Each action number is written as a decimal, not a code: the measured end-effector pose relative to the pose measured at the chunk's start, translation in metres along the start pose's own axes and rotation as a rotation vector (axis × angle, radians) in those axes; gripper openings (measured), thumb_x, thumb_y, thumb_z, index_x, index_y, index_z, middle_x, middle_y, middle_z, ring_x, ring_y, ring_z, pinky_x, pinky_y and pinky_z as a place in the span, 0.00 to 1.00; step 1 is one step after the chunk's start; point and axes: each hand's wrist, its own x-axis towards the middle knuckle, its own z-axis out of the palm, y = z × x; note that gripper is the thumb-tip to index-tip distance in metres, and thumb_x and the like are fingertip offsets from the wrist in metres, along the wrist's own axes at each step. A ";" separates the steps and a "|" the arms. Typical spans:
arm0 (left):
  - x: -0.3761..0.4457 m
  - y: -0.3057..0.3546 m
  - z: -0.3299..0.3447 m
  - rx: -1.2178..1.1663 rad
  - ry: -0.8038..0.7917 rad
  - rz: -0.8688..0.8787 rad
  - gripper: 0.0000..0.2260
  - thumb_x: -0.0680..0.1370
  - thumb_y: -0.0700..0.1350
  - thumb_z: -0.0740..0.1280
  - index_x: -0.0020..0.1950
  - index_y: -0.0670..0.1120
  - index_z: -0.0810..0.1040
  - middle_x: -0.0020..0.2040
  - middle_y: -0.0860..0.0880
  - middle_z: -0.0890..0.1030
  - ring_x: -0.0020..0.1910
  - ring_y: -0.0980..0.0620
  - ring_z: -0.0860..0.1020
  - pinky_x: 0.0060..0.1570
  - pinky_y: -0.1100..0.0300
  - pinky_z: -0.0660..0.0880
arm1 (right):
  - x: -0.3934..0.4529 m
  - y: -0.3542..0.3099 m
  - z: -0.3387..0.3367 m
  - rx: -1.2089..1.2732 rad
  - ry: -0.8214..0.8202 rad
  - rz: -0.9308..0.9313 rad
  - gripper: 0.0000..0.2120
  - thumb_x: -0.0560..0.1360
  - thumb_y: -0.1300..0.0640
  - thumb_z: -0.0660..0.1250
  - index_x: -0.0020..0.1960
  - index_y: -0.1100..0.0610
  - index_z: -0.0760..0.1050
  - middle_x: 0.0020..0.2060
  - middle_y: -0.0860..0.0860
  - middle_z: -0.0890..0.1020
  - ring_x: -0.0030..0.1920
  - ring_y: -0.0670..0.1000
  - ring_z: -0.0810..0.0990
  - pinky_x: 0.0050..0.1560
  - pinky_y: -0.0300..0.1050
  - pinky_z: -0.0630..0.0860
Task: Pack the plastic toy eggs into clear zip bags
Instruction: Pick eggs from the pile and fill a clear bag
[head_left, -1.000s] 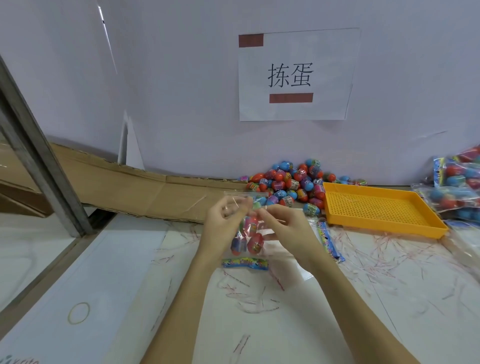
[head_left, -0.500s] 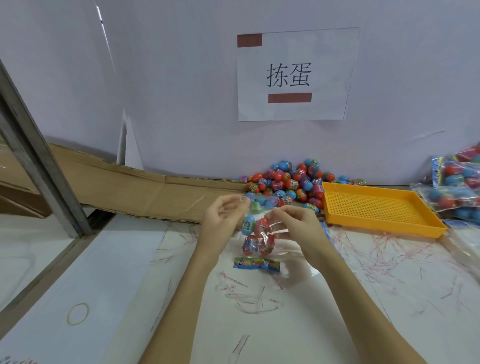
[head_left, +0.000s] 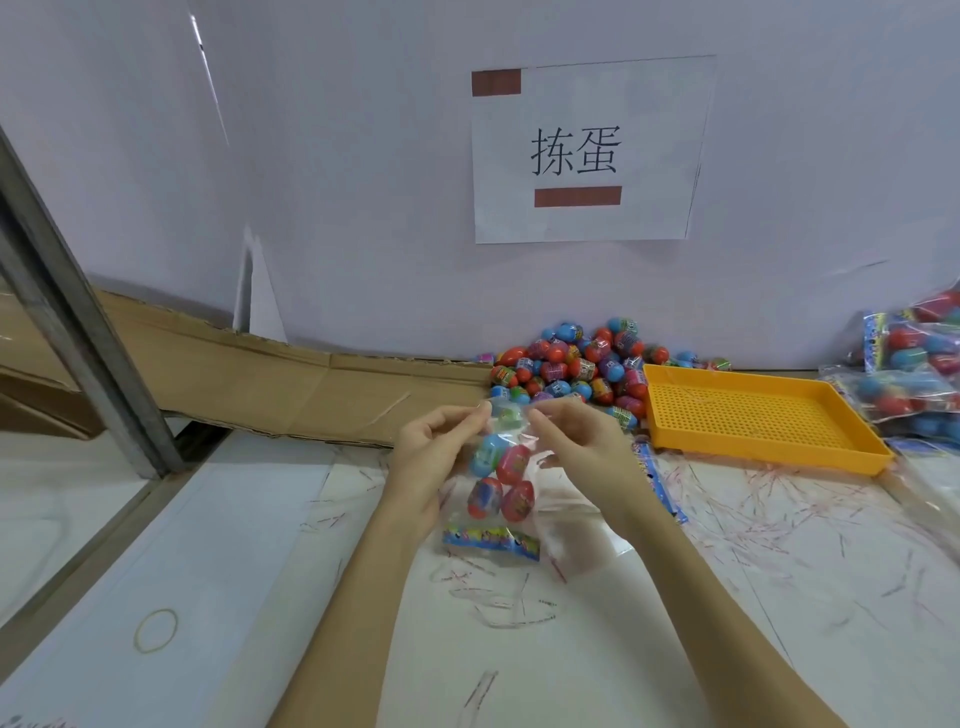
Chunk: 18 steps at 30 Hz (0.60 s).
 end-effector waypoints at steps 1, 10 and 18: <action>0.000 -0.001 0.001 0.051 0.009 0.049 0.11 0.77 0.51 0.76 0.51 0.44 0.86 0.43 0.48 0.87 0.41 0.53 0.85 0.40 0.61 0.81 | -0.001 0.000 0.001 -0.022 0.026 -0.024 0.04 0.80 0.56 0.70 0.52 0.55 0.83 0.39 0.49 0.86 0.39 0.47 0.85 0.39 0.39 0.81; 0.000 -0.006 0.008 0.219 0.053 0.155 0.10 0.84 0.46 0.67 0.47 0.43 0.85 0.39 0.48 0.87 0.39 0.51 0.84 0.41 0.57 0.82 | -0.003 0.010 0.013 -0.430 0.221 -0.232 0.12 0.79 0.60 0.70 0.59 0.51 0.72 0.48 0.47 0.80 0.45 0.43 0.79 0.45 0.34 0.77; -0.008 -0.003 0.016 0.435 -0.033 0.365 0.09 0.85 0.46 0.64 0.52 0.45 0.83 0.42 0.51 0.85 0.43 0.51 0.83 0.44 0.57 0.82 | -0.005 0.007 0.028 -0.602 0.307 -0.600 0.05 0.78 0.55 0.72 0.51 0.56 0.82 0.47 0.48 0.80 0.45 0.46 0.77 0.46 0.41 0.78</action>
